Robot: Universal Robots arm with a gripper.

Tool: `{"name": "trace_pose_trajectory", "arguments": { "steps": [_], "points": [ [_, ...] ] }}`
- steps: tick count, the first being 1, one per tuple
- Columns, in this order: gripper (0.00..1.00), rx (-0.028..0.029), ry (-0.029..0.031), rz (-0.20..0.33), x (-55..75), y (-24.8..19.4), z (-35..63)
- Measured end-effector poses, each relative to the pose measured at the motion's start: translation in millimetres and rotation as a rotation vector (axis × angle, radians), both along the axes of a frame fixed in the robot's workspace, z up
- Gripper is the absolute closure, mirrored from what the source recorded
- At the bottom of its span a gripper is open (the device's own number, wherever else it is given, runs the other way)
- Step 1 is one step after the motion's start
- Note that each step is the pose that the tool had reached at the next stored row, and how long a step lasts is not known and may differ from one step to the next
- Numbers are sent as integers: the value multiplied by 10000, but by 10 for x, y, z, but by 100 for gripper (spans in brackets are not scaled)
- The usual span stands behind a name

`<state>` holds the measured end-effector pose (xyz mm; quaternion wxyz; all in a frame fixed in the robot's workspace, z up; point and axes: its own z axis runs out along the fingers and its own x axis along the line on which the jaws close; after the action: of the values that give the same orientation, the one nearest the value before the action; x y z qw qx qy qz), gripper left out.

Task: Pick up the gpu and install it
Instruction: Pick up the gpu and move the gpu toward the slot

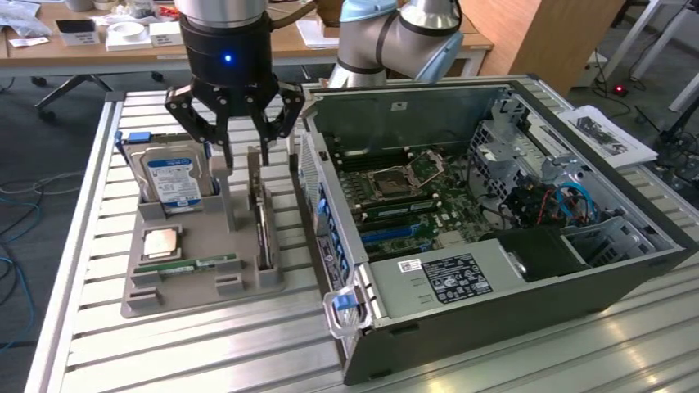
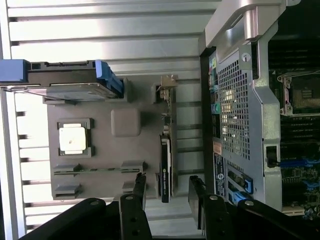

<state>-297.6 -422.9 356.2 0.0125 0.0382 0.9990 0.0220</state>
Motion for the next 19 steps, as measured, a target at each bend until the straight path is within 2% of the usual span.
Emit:
{"name": "trace_pose_trajectory", "arguments": {
  "steps": [19],
  "points": [
    [53,1,-1,0,-3,7,-343]
  ]
}}
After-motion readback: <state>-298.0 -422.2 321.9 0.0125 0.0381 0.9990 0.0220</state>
